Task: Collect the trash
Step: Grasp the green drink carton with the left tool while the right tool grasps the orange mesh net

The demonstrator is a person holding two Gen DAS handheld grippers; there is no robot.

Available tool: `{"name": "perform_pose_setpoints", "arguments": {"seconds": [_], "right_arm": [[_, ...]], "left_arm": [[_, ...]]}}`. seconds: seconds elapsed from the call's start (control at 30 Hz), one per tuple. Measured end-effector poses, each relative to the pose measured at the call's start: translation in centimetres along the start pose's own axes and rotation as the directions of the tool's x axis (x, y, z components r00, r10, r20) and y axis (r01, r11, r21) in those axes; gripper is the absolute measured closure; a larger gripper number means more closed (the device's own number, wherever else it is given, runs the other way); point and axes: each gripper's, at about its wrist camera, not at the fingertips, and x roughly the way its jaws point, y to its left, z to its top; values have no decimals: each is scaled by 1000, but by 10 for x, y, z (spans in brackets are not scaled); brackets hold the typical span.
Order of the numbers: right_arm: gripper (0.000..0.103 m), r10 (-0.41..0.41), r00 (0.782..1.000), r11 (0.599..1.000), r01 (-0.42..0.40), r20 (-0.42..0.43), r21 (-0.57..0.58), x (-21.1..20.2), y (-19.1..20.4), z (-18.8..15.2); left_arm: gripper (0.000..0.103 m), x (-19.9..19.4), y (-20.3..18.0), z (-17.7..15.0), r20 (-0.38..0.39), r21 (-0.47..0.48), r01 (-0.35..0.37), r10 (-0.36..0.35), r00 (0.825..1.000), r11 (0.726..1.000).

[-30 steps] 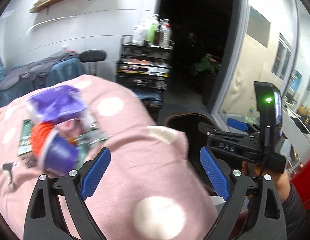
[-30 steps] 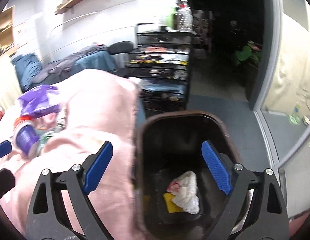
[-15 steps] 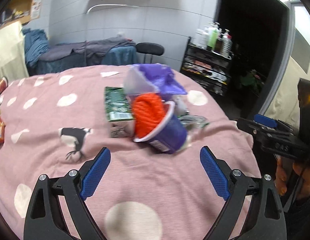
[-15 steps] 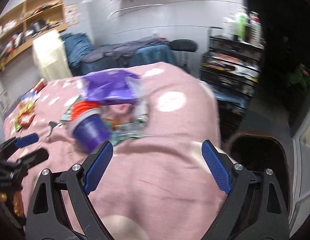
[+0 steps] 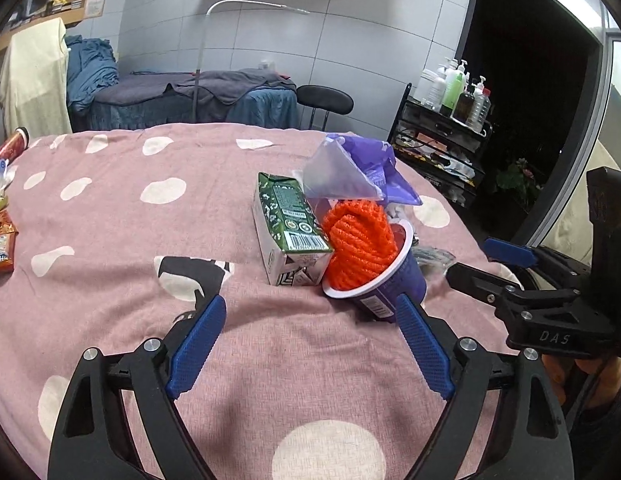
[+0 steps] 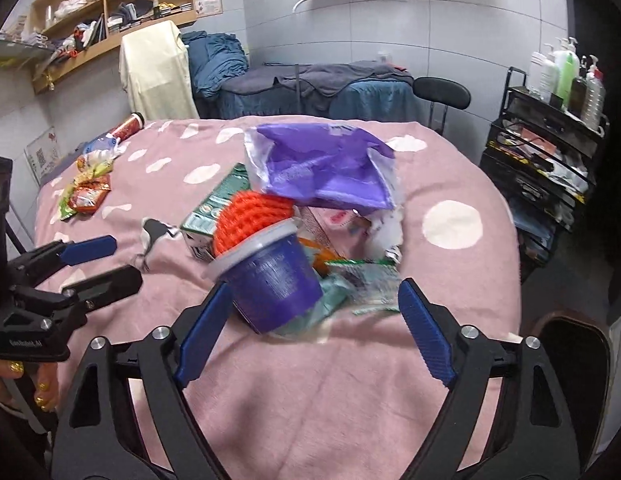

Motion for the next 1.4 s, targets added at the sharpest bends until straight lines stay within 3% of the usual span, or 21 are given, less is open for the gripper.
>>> {"name": "perform_pose_setpoints", "arguments": {"seconds": [0.13,0.33,0.43,0.5,0.57,0.63,1.03,1.23,1.3,1.4], "right_arm": [[25,58,998,998,-58,18,-21,6,13,21],[37,33,999,989,-37,-35,-142,39,46,41],[57,-27,998,983,15,-64,-180,60,54,43],[78,-64,997,977,52,-51,-206,64,56,43],[89,-40,998,983,31,-44,-182,61,51,47],[91,-5,1000,989,1,-25,-146,51,43,49],[93,-5,991,999,12,132,-50,-18,11,56],[93,-25,987,1000,24,157,8,-39,-9,49],[93,-29,988,999,27,153,21,-41,-13,45],[93,-38,988,999,33,148,42,-45,-21,38]], "left_arm": [[18,-1,6,3,11,-19,-6,7,1000,1000],[18,4,15,-1,-16,-37,-22,21,1000,999],[18,5,22,0,-20,-45,-29,28,999,999],[18,7,27,2,-23,-54,-30,28,999,998],[18,10,32,5,-28,-68,-26,24,999,997],[18,13,35,8,-33,-76,-21,18,999,997],[18,59,20,47,-117,-65,43,-51,992,997],[25,103,8,63,-213,-31,-2,-5,977,1000],[34,116,8,65,-244,-20,-33,27,969,999],[39,126,7,60,-275,15,-60,62,960,998]]}}
